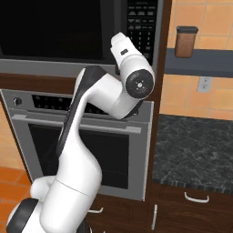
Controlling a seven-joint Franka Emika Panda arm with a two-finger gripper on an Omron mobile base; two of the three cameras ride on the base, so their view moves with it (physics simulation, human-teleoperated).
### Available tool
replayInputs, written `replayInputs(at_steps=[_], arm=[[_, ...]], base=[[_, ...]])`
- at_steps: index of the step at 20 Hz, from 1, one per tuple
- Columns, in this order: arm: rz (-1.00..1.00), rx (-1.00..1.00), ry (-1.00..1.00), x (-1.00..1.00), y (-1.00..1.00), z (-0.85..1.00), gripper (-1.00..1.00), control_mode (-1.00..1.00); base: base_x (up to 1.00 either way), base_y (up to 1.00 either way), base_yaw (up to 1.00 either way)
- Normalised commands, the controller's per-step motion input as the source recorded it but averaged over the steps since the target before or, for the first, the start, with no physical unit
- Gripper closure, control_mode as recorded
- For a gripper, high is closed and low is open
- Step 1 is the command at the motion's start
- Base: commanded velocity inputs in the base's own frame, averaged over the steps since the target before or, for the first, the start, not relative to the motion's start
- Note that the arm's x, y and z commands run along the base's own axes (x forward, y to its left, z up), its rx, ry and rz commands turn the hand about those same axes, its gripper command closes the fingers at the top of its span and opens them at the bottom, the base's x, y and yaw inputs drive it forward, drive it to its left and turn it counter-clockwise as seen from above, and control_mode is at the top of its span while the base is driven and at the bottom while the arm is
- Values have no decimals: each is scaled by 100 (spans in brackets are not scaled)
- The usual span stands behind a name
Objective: Open the microwave, place the bowl with waffle inside the microwave, then close the microwave door and turn it on.
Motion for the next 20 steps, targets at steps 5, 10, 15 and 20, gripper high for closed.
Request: replayInputs(at_steps=[5, 10, 15, 20], arm=[[0, 5, 0, 33, -2, 0, 100, -100], [0, 4, 0, 35, -7, 0, 100, -100], [1, 3, 0, 36, -9, -2, 100, -100], [0, 1, 0, 53, -2, -12, 100, -100]], base=[[0, 0, 0], [0, 0, 0], [0, 0, 0], [0, 0, 0]])
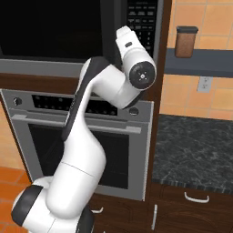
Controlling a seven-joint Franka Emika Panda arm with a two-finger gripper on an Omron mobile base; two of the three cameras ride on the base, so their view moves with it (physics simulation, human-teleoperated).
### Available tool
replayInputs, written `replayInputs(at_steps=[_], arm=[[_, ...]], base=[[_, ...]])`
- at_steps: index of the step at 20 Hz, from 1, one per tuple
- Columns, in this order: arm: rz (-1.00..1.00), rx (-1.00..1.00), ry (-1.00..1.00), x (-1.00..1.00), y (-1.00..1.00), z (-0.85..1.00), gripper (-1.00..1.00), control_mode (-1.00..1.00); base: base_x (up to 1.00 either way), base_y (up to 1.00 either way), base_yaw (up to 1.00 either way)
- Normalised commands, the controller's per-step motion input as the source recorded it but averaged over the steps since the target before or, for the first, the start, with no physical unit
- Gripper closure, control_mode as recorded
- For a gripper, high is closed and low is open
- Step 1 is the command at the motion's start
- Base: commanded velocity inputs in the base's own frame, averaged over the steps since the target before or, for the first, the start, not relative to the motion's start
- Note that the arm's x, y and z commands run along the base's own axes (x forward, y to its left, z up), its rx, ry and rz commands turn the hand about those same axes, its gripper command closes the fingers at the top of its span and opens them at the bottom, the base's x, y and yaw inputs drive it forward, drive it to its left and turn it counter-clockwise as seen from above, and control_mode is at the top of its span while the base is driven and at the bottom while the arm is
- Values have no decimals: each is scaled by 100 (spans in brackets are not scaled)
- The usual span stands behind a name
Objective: Open the microwave, place the bowl with waffle inside the microwave, then close the microwave door and turn it on.
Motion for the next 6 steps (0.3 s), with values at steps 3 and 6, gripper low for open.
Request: replayInputs(at_steps=[3, 6], arm=[[0, 0, 0, 52, 0, -12, 100, -100], [0, 0, 1, 15, 0, -3, 100, -100]], base=[[0, 0, 0], [0, 0, 0]])
